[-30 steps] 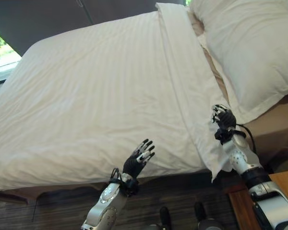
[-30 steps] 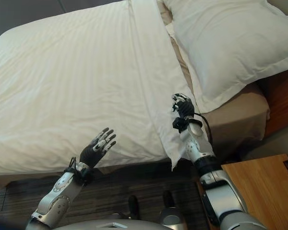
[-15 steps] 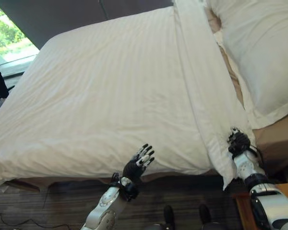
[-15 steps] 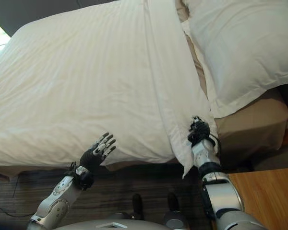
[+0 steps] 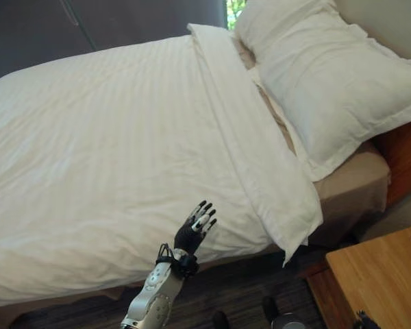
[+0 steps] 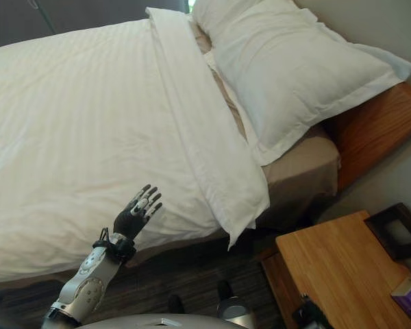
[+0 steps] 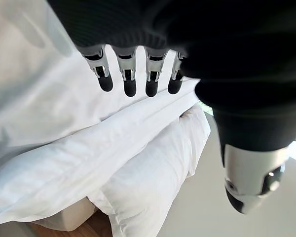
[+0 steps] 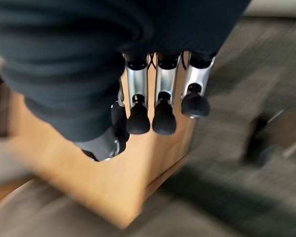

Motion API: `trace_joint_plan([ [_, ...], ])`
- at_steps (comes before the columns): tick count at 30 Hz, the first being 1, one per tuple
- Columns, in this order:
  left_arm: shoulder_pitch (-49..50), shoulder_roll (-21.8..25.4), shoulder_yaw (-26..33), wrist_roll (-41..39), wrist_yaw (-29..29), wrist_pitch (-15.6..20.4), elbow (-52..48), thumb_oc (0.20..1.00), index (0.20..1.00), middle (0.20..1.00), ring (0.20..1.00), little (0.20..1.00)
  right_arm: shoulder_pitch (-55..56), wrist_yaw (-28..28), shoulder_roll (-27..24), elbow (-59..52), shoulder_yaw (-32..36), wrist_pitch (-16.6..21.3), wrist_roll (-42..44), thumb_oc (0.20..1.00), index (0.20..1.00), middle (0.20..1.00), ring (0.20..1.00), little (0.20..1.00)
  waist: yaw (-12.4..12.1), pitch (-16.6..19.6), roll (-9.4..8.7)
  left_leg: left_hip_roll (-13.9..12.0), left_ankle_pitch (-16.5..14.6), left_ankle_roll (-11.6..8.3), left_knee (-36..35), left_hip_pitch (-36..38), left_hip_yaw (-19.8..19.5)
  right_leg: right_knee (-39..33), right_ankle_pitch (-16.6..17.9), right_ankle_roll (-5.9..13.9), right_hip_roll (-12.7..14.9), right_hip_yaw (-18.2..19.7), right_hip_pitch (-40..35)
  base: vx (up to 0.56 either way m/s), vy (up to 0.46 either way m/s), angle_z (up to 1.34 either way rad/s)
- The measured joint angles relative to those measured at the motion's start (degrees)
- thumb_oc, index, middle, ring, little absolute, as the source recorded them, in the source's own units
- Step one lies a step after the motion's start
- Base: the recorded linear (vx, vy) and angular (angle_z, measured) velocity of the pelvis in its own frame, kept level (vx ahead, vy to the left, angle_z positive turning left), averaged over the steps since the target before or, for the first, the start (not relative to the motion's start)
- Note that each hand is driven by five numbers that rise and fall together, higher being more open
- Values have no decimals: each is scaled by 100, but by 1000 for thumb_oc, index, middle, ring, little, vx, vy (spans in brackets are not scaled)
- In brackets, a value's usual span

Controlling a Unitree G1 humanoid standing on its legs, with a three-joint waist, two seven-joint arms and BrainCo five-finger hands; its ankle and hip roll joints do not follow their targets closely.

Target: Making the bed.

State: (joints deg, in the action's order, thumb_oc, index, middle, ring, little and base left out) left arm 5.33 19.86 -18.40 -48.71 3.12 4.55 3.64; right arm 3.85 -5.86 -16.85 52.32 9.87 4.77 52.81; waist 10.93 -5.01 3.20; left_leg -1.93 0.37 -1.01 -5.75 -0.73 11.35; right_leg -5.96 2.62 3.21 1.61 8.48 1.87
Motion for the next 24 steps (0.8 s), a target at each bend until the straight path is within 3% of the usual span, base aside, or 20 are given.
trace_joint_plan([
  [1,0,0,0,0,0,0,0,1000,1000,1000,1000,1000,0,0,0,0,0,0,0,200,200,200,200,200,0,0,0,0,0,0,0,0,0,0,0,0,0,0,0,-18,29,-4],
  [3,-12,21,129,207,-69,5,8,1000,1000,1000,1000,1000,4,-116,-126,-1260,-316,166,-277,200,200,200,200,200,-23,64,-80,-3,36,23,1,18,21,1,11,6,-9,-1,-10,-8,15,0],
  [5,35,41,227,513,-81,3,9,1000,1000,1000,1000,1000,242,-236,-256,-2743,-464,113,-877,1000,1000,1000,1000,1000,-40,94,-123,2,57,39,3,21,28,28,76,-34,-12,-4,-26,-12,17,1],
  [7,112,96,337,744,-87,-11,55,1000,1000,1000,1000,1000,137,-106,-297,-3217,-535,337,-1454,1000,1000,1000,1000,1000,-17,149,-269,-12,55,39,14,101,39,29,75,-30,-27,7,-98,-27,27,-3],
  [11,300,170,497,1430,-67,-22,260,1000,1000,1000,1000,1000,268,104,-311,-3837,-878,402,-2209,1000,1000,1000,1000,1000,-48,269,-456,-36,48,44,3,112,35,18,63,-18,-41,-11,-113,-7,8,0],
  [20,1095,-299,620,1613,-340,-83,983,1000,1000,1000,1000,1000,413,648,-307,-4088,-2808,271,-2983,1000,1000,1000,1000,1000,-401,253,-399,-21,23,70,2,181,-94,-1,10,24,-22,-119,-220,-24,2,6],
  [24,1012,-280,482,1627,-410,-92,1001,1000,1000,1000,1000,1000,322,735,-325,-4090,-2848,270,-3021,1000,1000,1000,1000,1000,-497,246,-381,1,41,73,2,187,-119,-1,9,24,3,-165,-240,-11,7,6],
])
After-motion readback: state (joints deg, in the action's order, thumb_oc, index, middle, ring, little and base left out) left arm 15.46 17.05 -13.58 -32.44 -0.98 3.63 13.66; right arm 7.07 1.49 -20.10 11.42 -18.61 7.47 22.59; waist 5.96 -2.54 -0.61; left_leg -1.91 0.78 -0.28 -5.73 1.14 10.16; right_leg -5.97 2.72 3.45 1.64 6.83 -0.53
